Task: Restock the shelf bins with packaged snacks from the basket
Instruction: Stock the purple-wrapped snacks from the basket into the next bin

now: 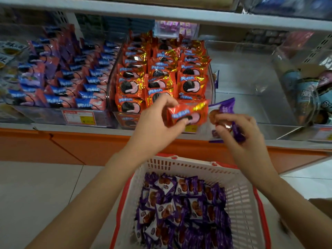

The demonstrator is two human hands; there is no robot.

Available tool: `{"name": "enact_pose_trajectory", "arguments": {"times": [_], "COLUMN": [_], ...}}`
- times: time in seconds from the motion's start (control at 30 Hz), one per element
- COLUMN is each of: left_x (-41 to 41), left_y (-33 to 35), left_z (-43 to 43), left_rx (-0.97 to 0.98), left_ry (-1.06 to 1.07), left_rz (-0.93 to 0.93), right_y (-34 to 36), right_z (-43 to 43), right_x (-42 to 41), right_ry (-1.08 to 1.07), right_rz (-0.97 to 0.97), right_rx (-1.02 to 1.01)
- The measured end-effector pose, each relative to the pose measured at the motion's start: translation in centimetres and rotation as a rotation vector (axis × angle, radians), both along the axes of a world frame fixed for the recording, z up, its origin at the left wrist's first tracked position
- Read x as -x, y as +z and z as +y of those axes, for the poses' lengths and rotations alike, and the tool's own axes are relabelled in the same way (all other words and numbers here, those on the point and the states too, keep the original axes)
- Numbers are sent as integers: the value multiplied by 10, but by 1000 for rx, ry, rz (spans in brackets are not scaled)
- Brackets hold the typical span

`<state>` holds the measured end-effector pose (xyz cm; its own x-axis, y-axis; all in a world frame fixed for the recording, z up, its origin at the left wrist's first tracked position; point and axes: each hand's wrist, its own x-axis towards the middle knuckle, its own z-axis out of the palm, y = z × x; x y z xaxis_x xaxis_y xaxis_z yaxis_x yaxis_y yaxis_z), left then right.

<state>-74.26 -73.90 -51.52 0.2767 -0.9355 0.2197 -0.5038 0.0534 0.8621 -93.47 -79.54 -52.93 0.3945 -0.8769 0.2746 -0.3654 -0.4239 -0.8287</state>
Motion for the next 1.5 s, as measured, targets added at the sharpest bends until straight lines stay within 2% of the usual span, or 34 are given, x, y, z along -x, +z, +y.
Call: {"name": "enact_pose_trajectory", "arguments": {"times": [0.17, 0.6, 0.73, 0.9, 1.07, 1.2, 1.37, 1.5], "left_x": [-9, -7, -5, -10, -13, -14, -13, -2], "left_y": [15, 4, -4, -8, -15, -16, -8, 2], "left_z": [-42, -93, -95, -95, -96, -97, -97, -111], "left_rx": [42, -26, 41, 28, -39, -73, 55, 165], "left_ry": [36, 36, 152, 120, 218, 179, 134, -71], "left_rz": [-154, -598, -852, -944, -1082, -1059, -913, -893], "right_y": [8, 1, 0, -3, -5, -4, -1, 5], "right_z": [-22, -33, -38, -40, -41, -43, -55, -76], "right_x": [7, 27, 31, 33, 35, 34, 33, 27], "right_ry": [-129, -159, -171, -242, -254, -234, -258, -328], "right_rz": [-65, -15, -140, -226, -242, -248, -245, -271], "right_rx": [10, -49, -146, -273, -330, -379, -315, -291]}}
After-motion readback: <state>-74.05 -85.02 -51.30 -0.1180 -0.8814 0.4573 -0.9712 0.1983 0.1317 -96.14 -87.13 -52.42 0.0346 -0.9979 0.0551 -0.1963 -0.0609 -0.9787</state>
